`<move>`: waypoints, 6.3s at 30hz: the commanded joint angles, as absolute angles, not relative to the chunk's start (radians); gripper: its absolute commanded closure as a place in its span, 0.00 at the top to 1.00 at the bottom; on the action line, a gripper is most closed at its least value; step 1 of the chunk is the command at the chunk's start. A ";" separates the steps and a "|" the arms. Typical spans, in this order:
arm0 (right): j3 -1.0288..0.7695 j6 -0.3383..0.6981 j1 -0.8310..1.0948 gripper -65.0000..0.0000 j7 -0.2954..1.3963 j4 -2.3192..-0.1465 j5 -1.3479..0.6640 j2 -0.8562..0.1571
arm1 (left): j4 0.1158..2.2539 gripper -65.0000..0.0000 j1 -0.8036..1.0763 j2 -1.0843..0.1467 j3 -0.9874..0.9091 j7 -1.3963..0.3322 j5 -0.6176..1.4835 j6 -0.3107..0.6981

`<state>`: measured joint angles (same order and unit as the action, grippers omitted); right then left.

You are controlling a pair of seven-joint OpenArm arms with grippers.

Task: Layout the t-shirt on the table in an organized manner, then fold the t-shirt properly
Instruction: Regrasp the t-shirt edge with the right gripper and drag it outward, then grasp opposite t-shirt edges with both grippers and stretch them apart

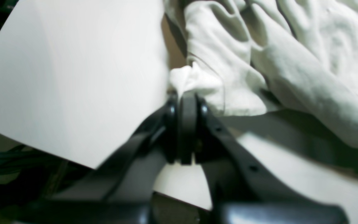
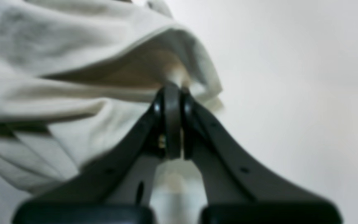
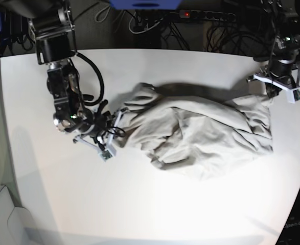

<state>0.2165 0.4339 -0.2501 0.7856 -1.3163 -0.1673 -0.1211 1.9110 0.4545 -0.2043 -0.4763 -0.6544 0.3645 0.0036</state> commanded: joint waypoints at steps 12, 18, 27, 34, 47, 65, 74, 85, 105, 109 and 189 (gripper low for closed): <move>0.174 0.458 -0.423 0.00 0.774 -1.334 -0.176 -0.229 | 1.928 0.00 0.473 -0.193 -0.567 -0.631 0.369 -0.004; 0.022 0.458 -0.492 0.00 0.799 -1.334 -0.176 -0.262 | 1.925 0.00 0.476 -0.188 -0.619 -0.641 0.367 -0.002; -0.099 0.455 -0.538 0.00 0.796 -1.333 -0.174 -0.266 | 1.936 0.00 0.529 -0.188 -0.639 -0.641 0.369 -0.002; -0.099 0.455 -0.507 0.00 0.803 -1.336 -0.174 -0.260 | 1.937 0.00 0.576 -0.186 -0.575 -0.641 0.377 -0.002; -0.016 0.455 -0.438 0.19 0.987 -1.340 -0.179 -0.134 | 1.960 0.13 0.581 -0.196 -0.567 -0.739 0.378 -0.001; 0.111 0.455 -0.225 0.45 1.000 -1.672 -0.177 -0.117 | 2.014 0.52 0.553 -0.242 -0.634 -0.819 0.634 0.001; 0.104 0.455 -0.140 0.66 0.997 -1.673 -0.177 -0.119 | 2.009 0.52 0.441 -0.242 -0.702 -0.829 0.645 0.001; 0.104 0.455 -0.047 0.67 0.997 -1.767 -0.177 -0.116 | 1.991 0.52 0.331 -0.243 -0.722 -0.831 0.641 0.001; 0.104 0.455 0.048 0.67 0.800 -1.650 -0.177 -0.113 | 1.483 0.52 -0.093 -0.242 -0.542 -0.816 0.443 -0.001; 0.104 0.455 0.047 0.67 0.800 -1.650 -0.177 -0.113 | 1.382 0.52 -0.137 -0.236 -0.481 -0.751 0.404 -0.001; -0.536 0.458 0.047 0.00 0.811 -1.891 -0.176 -0.234 | 1.552 0.00 0.113 -0.189 -0.460 -0.697 0.618 -0.012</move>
<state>-0.5301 0.4412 0.0612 0.8383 -1.8755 -0.1825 -0.2161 1.5318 0.1207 -0.1768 -0.4522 -0.7254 0.6159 0.0032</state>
